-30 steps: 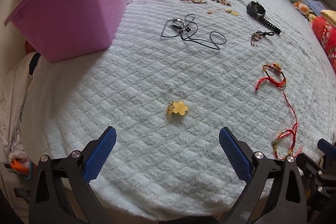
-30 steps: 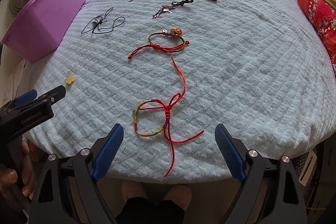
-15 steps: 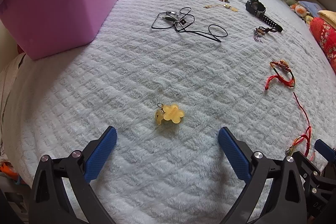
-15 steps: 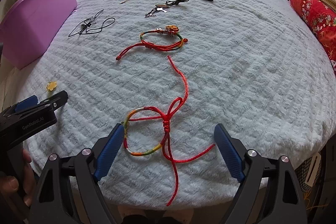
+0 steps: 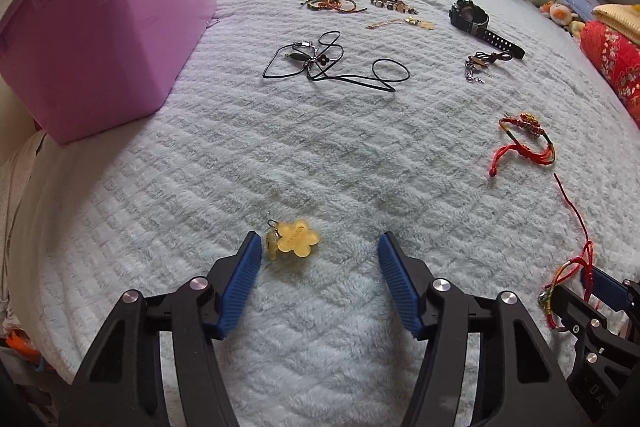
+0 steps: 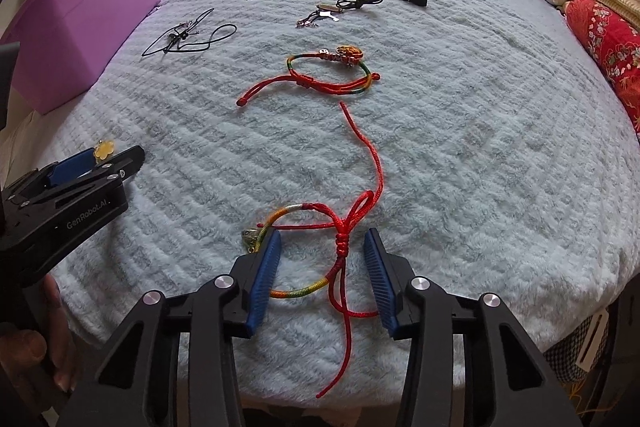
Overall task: Organize jewelry
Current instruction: 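Approach the yellow flower pendant with the left gripper and close on it, then carry the flower pendant to the pink tub with the left gripper while the right carries the red bracelet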
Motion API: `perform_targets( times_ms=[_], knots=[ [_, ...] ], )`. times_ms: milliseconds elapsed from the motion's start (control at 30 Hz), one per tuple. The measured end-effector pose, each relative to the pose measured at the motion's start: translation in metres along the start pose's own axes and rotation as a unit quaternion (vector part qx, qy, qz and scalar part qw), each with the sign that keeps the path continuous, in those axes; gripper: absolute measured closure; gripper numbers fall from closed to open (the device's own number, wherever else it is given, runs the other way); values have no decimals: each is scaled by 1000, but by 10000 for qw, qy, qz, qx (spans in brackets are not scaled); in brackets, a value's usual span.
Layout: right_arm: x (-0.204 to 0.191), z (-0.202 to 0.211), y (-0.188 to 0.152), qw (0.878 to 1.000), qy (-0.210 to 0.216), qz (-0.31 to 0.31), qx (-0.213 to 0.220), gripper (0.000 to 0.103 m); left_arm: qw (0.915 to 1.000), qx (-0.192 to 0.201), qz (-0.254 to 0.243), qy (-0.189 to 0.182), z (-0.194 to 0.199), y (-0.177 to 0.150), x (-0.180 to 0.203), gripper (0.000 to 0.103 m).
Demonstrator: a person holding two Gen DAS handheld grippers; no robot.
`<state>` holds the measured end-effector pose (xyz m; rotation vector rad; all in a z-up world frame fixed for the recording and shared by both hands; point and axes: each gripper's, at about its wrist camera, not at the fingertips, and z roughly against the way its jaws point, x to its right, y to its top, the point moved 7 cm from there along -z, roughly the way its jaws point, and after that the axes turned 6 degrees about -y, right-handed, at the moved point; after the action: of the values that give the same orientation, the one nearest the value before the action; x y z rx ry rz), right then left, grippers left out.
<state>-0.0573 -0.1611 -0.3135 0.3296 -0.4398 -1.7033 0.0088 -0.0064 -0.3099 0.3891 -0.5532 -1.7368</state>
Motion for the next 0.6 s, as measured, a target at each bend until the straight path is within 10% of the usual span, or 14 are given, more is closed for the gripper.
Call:
perform_targets(
  times_ms=[200,367,600],
  knots=[
    [-2,1,2,9999,77,54,34,77,9999,8,-113,10,2,1,10,78],
    [-2,2,5,9998,216,-3,19,96,10000,-28,-46,-56,4,3,8,79],
    [-1,12,13,9992,382,-117,70,97,9999,-79,52,-90,10,8,4,79]
  ],
)
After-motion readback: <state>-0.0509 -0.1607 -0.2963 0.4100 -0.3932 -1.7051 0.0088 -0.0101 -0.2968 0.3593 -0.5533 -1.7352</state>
